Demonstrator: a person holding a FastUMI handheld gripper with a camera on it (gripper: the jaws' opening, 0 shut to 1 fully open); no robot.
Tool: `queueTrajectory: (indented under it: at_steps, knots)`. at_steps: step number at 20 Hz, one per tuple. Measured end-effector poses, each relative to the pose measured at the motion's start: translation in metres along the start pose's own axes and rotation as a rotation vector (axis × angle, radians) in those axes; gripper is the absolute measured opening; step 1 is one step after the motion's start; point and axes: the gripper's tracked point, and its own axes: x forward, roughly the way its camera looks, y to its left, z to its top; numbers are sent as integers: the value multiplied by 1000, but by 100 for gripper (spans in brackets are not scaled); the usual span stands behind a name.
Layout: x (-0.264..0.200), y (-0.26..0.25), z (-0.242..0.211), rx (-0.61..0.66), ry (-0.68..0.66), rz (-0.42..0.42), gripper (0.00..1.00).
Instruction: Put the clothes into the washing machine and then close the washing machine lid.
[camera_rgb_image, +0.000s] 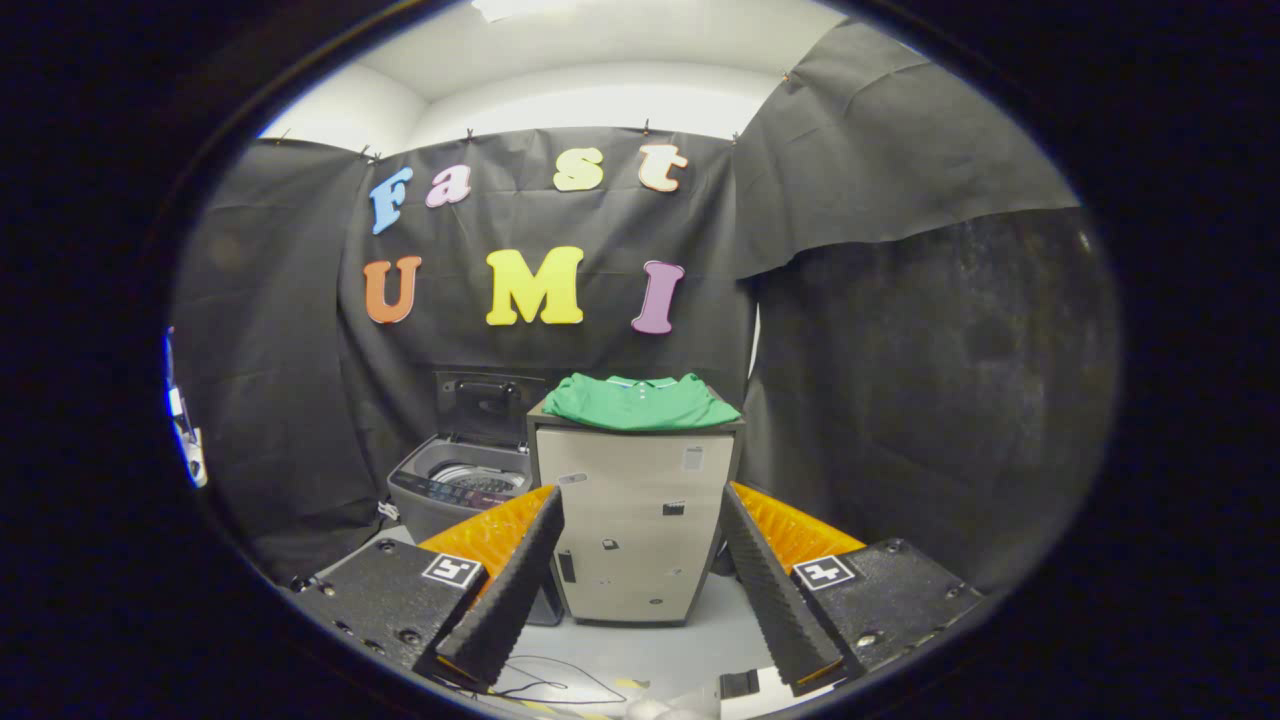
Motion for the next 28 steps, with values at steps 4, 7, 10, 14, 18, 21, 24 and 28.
queueTrajectory:
  at_steps: [4, 7, 10, 14, 18, 21, 24, 28]
  knots:
    - [-1, 1, -1, -3, 10, 3, 98]
    - [-2, 2, -4, 7, 13, 8, 98]
    - [-1, 2, -2, 13, 12, 2, 98]
    - [3, 6, 5, 27, 7, -1, 98]
    - [10, 17, 14, 25, 6, -2, 98]
    - [15, 26, 26, 26, 0, -11, 98]
    - [25, 32, 43, 44, -4, -22, 98]
    - [45, 32, 70, 38, -18, -37, 98]
